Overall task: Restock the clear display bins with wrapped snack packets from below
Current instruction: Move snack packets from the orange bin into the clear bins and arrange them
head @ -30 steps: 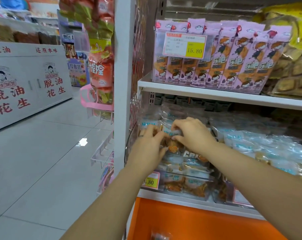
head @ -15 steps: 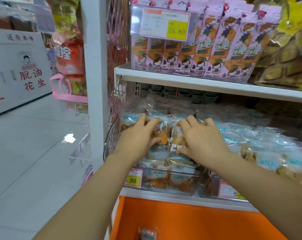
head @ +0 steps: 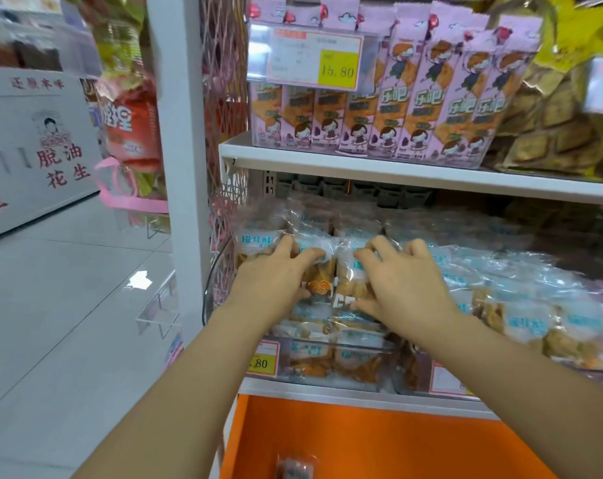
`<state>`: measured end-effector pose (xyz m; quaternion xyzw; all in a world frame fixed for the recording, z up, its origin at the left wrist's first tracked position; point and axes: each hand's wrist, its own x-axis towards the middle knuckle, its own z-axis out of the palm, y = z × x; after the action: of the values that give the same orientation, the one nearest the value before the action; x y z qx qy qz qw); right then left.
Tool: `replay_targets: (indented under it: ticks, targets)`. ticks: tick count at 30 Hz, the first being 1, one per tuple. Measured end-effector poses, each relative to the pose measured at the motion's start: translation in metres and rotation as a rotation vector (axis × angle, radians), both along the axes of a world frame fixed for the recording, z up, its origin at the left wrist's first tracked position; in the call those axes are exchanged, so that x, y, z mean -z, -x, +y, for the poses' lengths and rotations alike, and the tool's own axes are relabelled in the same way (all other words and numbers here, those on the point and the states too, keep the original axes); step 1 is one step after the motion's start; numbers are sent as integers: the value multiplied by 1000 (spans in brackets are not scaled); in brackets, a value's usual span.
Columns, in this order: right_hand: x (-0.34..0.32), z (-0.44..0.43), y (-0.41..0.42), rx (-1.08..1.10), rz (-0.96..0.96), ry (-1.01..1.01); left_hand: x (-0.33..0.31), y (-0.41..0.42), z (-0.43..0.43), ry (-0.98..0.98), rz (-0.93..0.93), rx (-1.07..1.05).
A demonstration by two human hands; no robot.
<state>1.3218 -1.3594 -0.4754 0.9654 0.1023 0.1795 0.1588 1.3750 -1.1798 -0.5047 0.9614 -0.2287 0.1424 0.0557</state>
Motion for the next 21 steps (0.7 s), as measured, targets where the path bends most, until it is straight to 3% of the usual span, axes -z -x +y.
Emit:
replay_targets:
  ticks: [4,6,9,12,17,21]
  targets:
    - [-3,-14,24,-117,-89,-126,-7,21,-2,28,-87,-53]
    - [3,-21,40,-233,-128,-259,-6,36,-6,195,-193,21]
    - [17,-31,68,-386,-22,-498,15,64,-16,431,-244,232]
    - [41,-46,90,-455,129,-644,46,93,-23,526,-126,302]
    - [111,-72,105,-350,402,-748,108,122,-31,473,44,252]
    - [167,-85,98,-203,592,-803,167,124,-25,472,399,92]
